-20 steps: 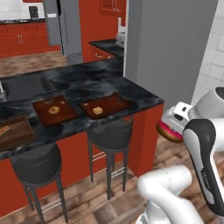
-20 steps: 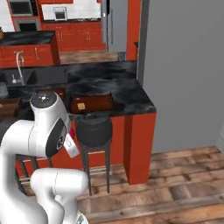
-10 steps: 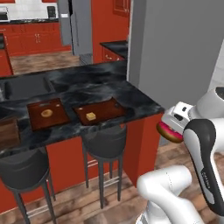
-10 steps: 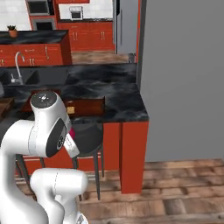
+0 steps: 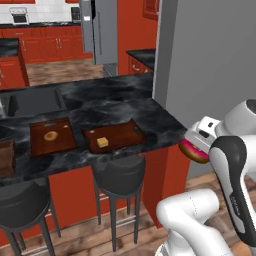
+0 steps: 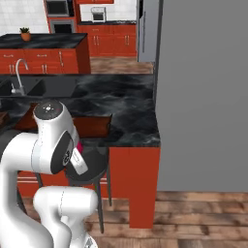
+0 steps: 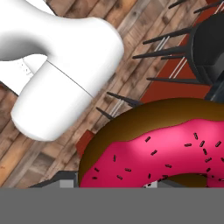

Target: Take the cake and donut from the fridge and place them on the empty tray on the dining counter.

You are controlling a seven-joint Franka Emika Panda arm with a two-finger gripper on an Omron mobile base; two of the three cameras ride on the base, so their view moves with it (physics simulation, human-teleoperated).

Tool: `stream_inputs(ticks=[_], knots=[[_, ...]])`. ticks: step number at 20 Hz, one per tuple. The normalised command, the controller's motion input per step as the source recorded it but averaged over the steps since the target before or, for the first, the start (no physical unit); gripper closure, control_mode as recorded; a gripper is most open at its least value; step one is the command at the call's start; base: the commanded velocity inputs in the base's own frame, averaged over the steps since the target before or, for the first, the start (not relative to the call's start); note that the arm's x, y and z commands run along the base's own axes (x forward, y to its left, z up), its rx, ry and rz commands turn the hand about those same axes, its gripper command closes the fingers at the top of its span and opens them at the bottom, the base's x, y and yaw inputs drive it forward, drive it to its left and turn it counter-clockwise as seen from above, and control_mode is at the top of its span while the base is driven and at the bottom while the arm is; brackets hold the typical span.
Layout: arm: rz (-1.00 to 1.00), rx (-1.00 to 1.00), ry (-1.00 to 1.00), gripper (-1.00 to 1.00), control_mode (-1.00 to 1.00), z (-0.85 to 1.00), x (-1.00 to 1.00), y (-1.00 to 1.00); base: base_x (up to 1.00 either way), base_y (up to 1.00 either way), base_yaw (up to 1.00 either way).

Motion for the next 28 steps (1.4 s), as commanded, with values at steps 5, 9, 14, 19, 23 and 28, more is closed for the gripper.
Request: stream_inputs(ticks=[5,9,14,19,23,28], knots=[[0.0,0.0,0.0,1.0,1.0,0.0,0.0,0.0,0.52,-0.39,0.22],[0.0,0.0,0.0,1.0,1.0,0.0,0.0,0.0,0.49,-0.42,0.21],[0.0,0.0,0.0,1.0,1.0,0.0,0.0,0.0,0.47,-0.37,0.21],[0.0,0.0,0.0,1.0,1.0,0.0,0.0,0.0,0.46,-0.34,0.21],[0.0,0.0,0.0,1.0,1.0,0.0,0.0,0.0,0.39,-0.35,0.22],[0.0,0.0,0.0,1.0,1.0,0.0,0.0,0.0,0.28,-0.36,0.23]])
